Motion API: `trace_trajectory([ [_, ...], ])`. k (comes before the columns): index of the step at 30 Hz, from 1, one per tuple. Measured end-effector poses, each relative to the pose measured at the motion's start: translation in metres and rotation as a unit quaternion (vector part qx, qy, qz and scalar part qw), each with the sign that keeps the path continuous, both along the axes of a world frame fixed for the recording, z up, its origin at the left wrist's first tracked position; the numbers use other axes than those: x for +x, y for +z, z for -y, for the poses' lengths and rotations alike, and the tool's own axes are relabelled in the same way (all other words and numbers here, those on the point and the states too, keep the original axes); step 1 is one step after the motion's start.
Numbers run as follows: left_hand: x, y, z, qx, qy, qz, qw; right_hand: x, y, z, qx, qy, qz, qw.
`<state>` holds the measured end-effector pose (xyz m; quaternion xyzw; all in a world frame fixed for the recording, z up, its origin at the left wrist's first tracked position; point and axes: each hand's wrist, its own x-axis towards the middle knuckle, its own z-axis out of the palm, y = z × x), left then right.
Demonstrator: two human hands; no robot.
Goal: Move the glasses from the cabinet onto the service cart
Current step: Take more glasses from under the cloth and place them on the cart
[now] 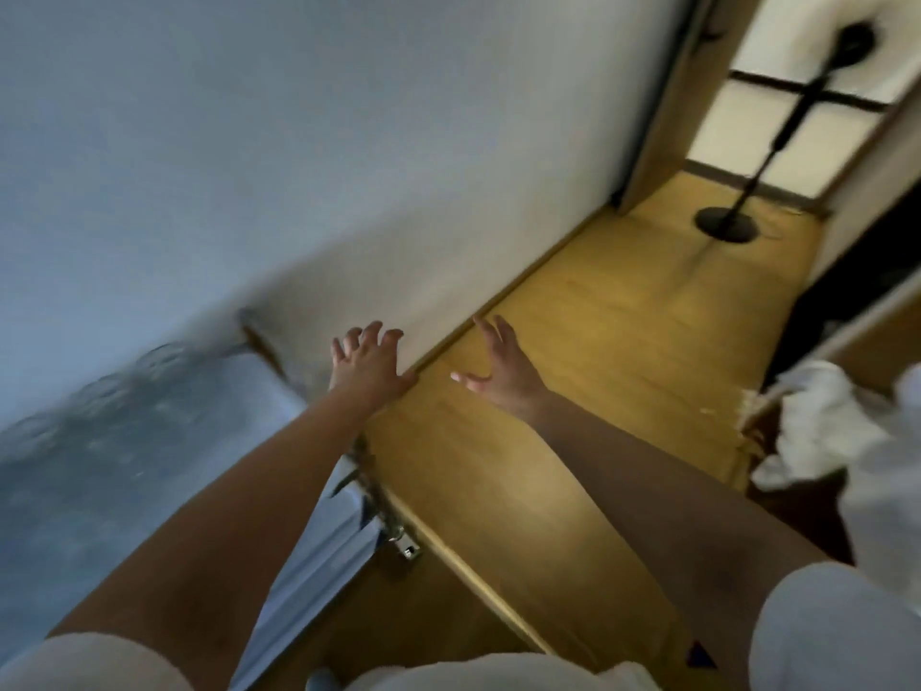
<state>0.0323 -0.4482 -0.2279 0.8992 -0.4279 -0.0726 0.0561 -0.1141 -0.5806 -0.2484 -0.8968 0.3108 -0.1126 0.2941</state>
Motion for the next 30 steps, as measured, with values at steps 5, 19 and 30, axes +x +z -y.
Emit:
trace_trajectory([
  [5, -0.102, 0.007, 0.123, 0.001, -0.158, -0.023, 0.987, -0.126, 0.009, 0.087, 0.025, -0.175, 0.002, 0.984],
  [19, -0.364, 0.008, 0.380, -0.031, -0.581, -0.080, 0.810, -0.398, 0.026, 0.176, -0.016, -0.609, 0.079, 0.789],
  [30, -0.431, 0.012, 0.499, 0.048, -0.712, -0.197, 0.673, -0.410, 0.032, 0.288, -0.021, -0.792, 0.156, 0.590],
])
